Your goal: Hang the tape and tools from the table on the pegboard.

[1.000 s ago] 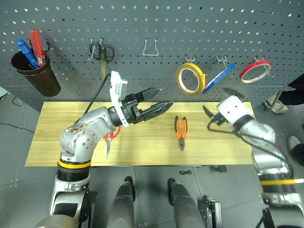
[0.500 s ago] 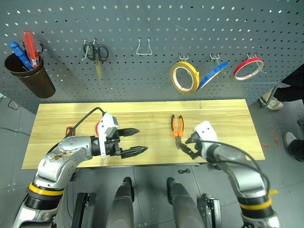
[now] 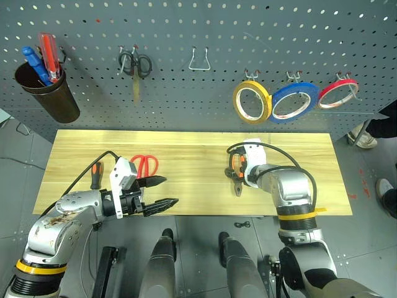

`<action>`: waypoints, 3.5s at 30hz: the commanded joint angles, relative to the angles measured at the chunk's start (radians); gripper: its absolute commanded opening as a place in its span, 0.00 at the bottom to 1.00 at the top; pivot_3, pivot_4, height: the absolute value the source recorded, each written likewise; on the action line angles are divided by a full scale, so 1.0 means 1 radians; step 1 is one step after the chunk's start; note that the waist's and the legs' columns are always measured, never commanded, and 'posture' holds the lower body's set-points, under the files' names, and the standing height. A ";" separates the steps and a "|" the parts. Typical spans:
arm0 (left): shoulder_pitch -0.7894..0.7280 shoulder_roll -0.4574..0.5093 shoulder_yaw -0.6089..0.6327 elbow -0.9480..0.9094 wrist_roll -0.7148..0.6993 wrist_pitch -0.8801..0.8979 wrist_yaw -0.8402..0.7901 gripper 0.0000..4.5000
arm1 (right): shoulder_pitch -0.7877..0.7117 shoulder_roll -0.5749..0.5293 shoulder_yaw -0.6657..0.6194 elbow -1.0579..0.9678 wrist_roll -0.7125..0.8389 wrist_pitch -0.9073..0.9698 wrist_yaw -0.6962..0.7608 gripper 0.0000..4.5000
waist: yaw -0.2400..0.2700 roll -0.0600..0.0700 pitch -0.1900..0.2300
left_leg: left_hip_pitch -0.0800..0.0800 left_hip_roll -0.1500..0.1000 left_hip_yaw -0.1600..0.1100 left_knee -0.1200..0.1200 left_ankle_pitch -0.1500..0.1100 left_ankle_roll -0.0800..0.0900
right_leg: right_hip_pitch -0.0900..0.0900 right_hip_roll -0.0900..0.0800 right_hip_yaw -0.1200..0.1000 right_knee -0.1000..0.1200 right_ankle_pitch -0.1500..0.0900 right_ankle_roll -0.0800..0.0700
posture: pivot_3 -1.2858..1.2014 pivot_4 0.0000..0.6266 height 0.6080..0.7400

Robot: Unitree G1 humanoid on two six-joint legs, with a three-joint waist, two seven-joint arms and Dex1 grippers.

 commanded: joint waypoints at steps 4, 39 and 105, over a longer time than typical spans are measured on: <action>-0.002 0.004 0.036 -0.060 -0.042 0.027 0.027 1.00 | -0.050 -0.001 0.030 0.125 -0.006 -0.114 -0.006 0.99 | -0.003 0.000 0.000 | 0.000 0.000 0.000 0.000 0.000 0.000 | 0.000 0.000 0.000 0.000 0.000 0.000 | 0.59 0.67 1.00; -0.104 -0.062 0.324 -0.091 -0.604 0.256 0.364 1.00 | -0.122 -0.034 0.041 -0.524 0.172 -0.507 0.183 0.59 | 0.005 0.000 0.012 | -0.001 0.001 -0.003 0.001 0.001 -0.001 | -0.001 0.001 -0.002 0.002 0.000 0.001 | 0.58 0.64 1.00; 0.092 -0.048 0.095 -0.110 -0.034 0.115 0.857 1.00 | -0.055 -0.327 0.082 -0.467 0.450 -0.558 0.574 0.99 | 0.032 0.000 0.012 | -0.007 0.000 -0.008 0.001 0.008 -0.013 | -0.008 0.001 -0.006 0.011 0.006 -0.009 | 0.58 0.61 1.00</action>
